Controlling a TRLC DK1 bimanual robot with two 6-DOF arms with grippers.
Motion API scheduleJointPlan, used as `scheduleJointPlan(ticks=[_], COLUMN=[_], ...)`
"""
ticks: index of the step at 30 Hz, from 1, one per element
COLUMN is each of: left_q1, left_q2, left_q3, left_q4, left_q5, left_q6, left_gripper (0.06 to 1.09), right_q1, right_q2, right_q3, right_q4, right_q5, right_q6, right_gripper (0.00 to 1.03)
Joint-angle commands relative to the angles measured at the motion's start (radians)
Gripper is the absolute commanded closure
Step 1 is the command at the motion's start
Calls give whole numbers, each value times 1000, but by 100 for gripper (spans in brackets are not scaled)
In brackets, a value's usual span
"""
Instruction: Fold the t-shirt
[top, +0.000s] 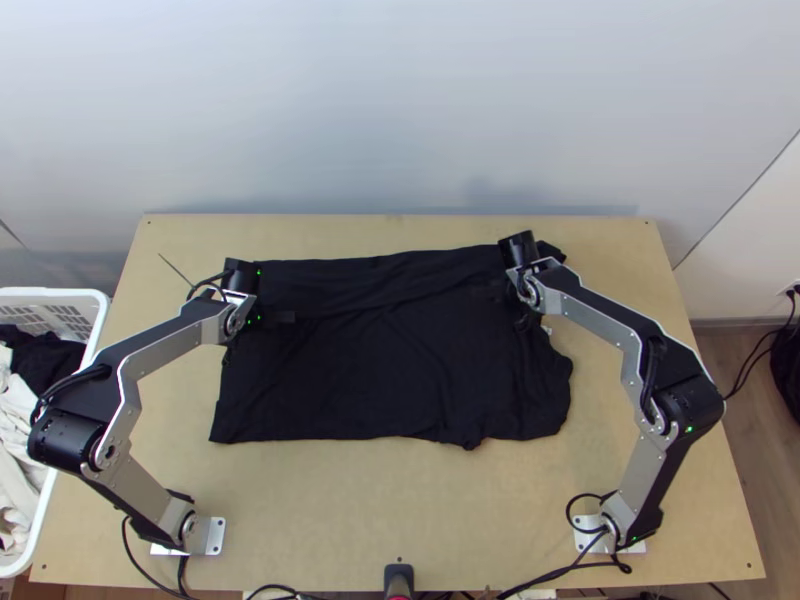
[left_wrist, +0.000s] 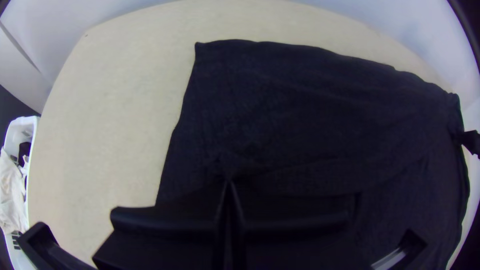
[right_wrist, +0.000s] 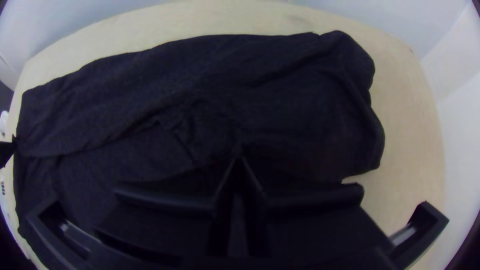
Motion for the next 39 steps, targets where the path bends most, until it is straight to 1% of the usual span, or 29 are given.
scheduleJointPlan(ticks=[1, 5, 8, 12, 19, 26, 32, 39], left_q1=[6, 34, 68, 109, 138, 158, 170, 177], left_q2=[-12, -58, -42, 31, 135, 259, 320, 411], left_q3=[26, 87, 173, 319, 561, 761, 911, 1078], left_q4=[-20, -34, -31, -33, -33, -28, -27, -37], left_q5=[0, 0, 0, 0, 0, -2, -8, -17], left_q6=[-1, 0, 9, 26, 32, 51, 55, 89], left_gripper=[105, 105, 105, 105, 105, 105, 105, 105], right_q1=[-30, -58, -70, -87, -103, -113, -115, -121], right_q2=[-21, -41, -14, 43, 132, 221, 269, 364], right_q3=[24, 80, 152, 264, 437, 601, 724, 871], right_q4=[19, 19, 21, 19, 19, 19, 27, 25], right_q5=[46, 46, 46, 45, 33, 34, 34, 43], right_q6=[-22, -26, -46, -54, -112, -140, -148, -146], right_gripper=[100, 100, 100, 100, 100, 100, 100, 100])
